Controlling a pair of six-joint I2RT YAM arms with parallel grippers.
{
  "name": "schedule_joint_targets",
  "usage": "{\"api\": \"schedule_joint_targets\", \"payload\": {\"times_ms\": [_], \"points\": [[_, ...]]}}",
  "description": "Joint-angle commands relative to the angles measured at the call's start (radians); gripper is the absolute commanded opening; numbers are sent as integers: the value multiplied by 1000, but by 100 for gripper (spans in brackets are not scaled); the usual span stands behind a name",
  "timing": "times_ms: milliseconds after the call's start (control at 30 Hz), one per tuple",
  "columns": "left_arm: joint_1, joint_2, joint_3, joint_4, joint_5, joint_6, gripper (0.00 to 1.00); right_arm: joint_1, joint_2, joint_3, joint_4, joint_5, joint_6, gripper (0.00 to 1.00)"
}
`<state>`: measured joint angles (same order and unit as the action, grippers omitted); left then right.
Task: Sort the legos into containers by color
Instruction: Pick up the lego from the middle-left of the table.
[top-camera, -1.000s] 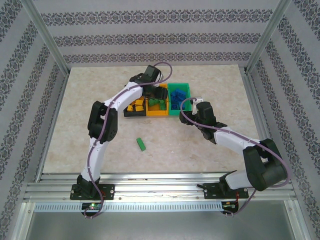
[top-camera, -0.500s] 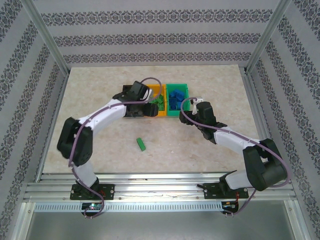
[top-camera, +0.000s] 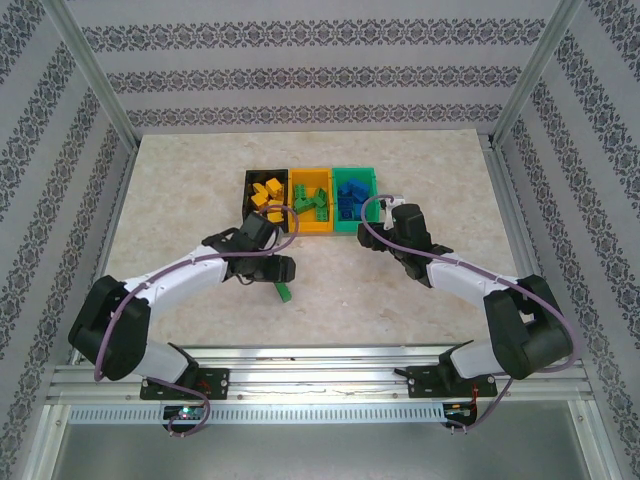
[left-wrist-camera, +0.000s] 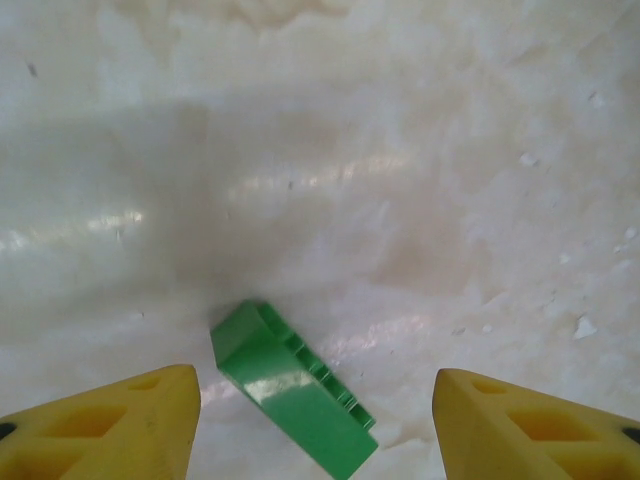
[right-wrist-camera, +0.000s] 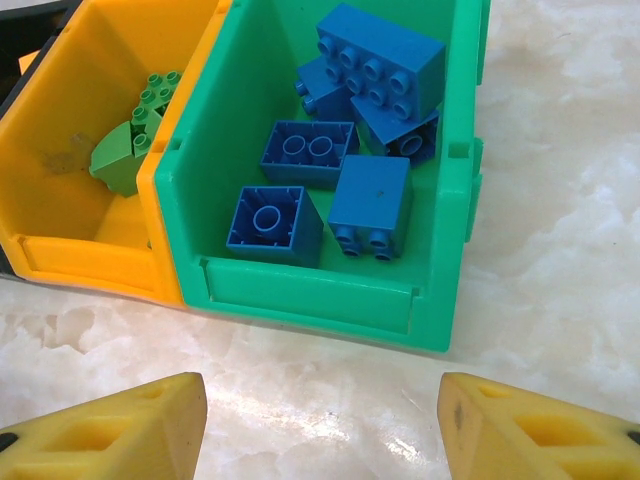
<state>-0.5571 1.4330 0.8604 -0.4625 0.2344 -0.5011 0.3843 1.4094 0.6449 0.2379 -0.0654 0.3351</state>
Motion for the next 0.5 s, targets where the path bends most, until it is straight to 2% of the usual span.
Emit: {"api": "schedule_joint_targets", "payload": {"times_ms": [0, 300, 467], "points": [[-24, -1, -31, 26, 14, -56, 63, 10, 4, -1, 29, -18, 13, 63], [-44, 110, -13, 55, 45, -68, 64, 12, -1, -1, 26, -8, 8, 63], [-56, 210, 32, 14, 46, -44, 62, 14, -8, -4, 26, -8, 7, 63]]}}
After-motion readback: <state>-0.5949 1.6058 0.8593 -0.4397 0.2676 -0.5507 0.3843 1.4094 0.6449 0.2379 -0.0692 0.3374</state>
